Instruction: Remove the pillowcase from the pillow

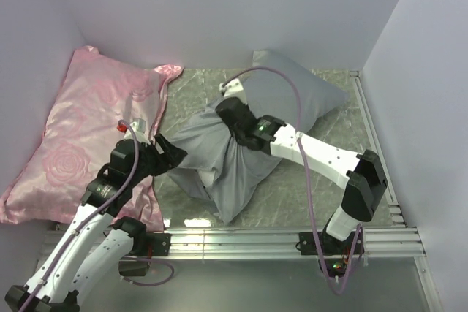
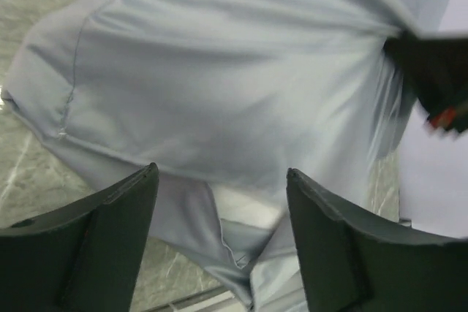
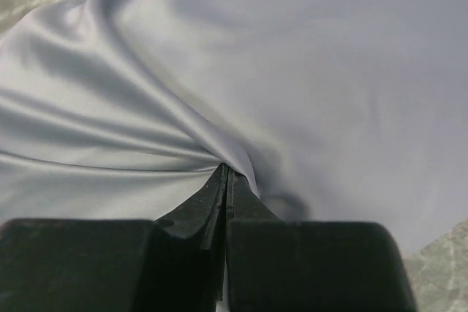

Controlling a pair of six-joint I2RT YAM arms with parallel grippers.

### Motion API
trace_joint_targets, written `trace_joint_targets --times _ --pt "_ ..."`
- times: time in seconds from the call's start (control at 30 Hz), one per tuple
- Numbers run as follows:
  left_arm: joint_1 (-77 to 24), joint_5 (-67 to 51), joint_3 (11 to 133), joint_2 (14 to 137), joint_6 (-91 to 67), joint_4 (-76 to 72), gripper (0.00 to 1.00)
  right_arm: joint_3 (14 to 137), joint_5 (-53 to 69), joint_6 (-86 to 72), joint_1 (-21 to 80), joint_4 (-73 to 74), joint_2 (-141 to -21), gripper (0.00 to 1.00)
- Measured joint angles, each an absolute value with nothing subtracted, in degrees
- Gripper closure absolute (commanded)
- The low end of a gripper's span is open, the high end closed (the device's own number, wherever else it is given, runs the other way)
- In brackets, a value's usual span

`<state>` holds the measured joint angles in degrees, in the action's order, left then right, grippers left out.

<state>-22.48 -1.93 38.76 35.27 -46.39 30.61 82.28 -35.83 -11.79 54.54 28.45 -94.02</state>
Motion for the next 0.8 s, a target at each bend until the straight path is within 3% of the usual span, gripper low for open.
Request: trace_joint_targets --times 0.3,0.5,0.6,0.8 --pt "-22.5 -9.3 31.2 34.3 -48.9 26.6 0.5 86.4 -27.1 -16.0 46.1 28.6 -94.0 1.0" --pt "-23.9 -13.5 29.6 35.1 -49.5 21.1 0.56 87.9 -24.9 -17.2 45.4 28.3 -94.3 1.0" --pt "-24.9 -15.2 29.2 36.7 -49.7 17.5 0.55 87.9 -24.2 -17.9 44.6 28.3 -95.0 1.0" --pt "-28.3 -16.3 24.8 41.1 -51.7 10.6 0.33 87.9 -23.2 -18.7 43.5 28.3 -95.2 1.0"
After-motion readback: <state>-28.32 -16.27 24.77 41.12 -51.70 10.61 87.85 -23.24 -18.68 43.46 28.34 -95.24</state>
